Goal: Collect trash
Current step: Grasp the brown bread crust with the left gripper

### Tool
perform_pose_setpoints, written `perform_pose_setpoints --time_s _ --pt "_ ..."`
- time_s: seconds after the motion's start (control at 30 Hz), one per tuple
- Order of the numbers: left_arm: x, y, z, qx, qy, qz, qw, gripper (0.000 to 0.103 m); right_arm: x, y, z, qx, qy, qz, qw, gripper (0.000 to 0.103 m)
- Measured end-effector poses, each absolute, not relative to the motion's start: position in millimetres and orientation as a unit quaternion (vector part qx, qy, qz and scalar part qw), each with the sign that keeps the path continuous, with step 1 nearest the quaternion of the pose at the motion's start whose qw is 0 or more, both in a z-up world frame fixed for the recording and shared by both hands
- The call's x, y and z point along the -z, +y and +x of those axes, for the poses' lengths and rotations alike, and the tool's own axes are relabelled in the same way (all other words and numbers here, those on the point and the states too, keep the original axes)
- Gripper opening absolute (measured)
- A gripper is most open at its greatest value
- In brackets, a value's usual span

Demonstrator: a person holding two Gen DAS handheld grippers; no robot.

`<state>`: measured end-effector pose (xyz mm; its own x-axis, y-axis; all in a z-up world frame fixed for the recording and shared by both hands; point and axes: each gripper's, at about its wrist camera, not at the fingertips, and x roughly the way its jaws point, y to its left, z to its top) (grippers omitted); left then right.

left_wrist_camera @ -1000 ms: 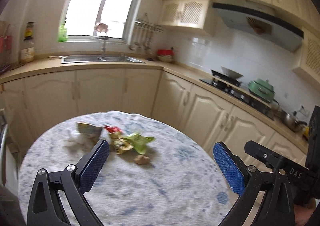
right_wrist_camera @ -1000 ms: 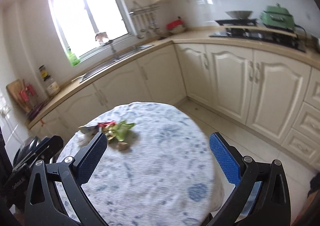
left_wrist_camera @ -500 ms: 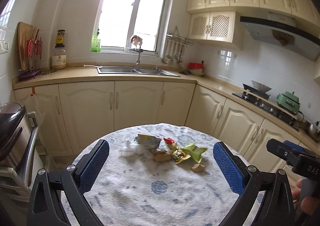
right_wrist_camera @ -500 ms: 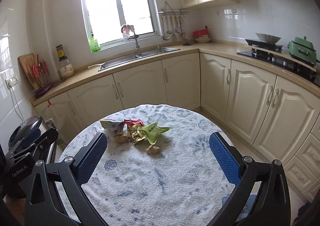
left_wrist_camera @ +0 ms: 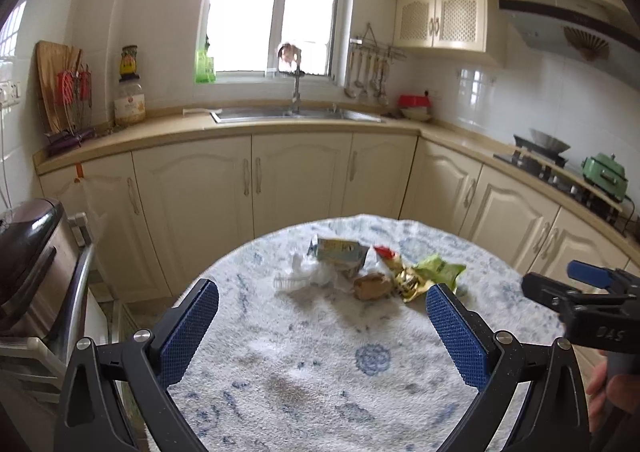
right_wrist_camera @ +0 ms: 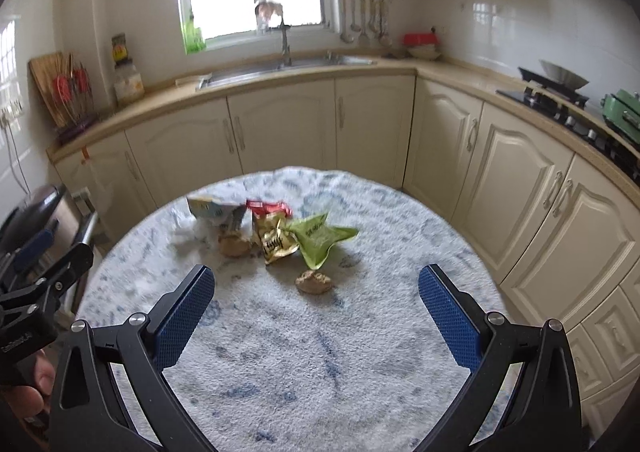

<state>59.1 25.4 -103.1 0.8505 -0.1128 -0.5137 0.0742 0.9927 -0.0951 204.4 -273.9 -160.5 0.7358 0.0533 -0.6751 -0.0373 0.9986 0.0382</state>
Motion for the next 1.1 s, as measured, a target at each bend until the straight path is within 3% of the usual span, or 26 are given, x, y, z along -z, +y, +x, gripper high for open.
perform_pose_setpoints --time_s 0.1,0.27,0.4,0.47,0.57,1.0,1.1 --pt "116.4 18.9 88.2 0.054 0.295 -0.028 0.954 0.102 192.7 -268.7 230.2 -0.025 0.400 0.000 0.916 0.101" --pt "140.7 7.7 135.2 0.060 0.332 -0.007 0.941 0.102 240.9 -270.1 267.4 -0.028 0.454 0.003 0.891 0.077" --pt "155.9 3.1 162.2 0.067 0.351 -0.005 0.934 0.102 265.0 -275.7 287.3 -0.029 0.474 0.016 0.880 0.068" --pt "161.4 0.9 170.9 0.066 0.355 -0.001 0.932 0.102 270.5 -274.7 291.7 -0.038 0.479 0.018 0.877 0.053" --pt "166.5 -1.8 185.0 0.065 0.361 0.000 0.930 0.102 273.1 -272.3 294.0 -0.045 0.478 0.008 0.877 0.040" --pt "195.6 -44.4 245.5 0.067 0.390 0.043 0.917 0.102 254.4 -294.1 273.4 -0.058 0.454 0.037 0.889 0.039" --pt "209.6 -51.8 267.5 0.072 0.420 0.040 0.904 0.087 245.9 -303.4 265.8 -0.058 0.445 0.049 0.892 0.039"
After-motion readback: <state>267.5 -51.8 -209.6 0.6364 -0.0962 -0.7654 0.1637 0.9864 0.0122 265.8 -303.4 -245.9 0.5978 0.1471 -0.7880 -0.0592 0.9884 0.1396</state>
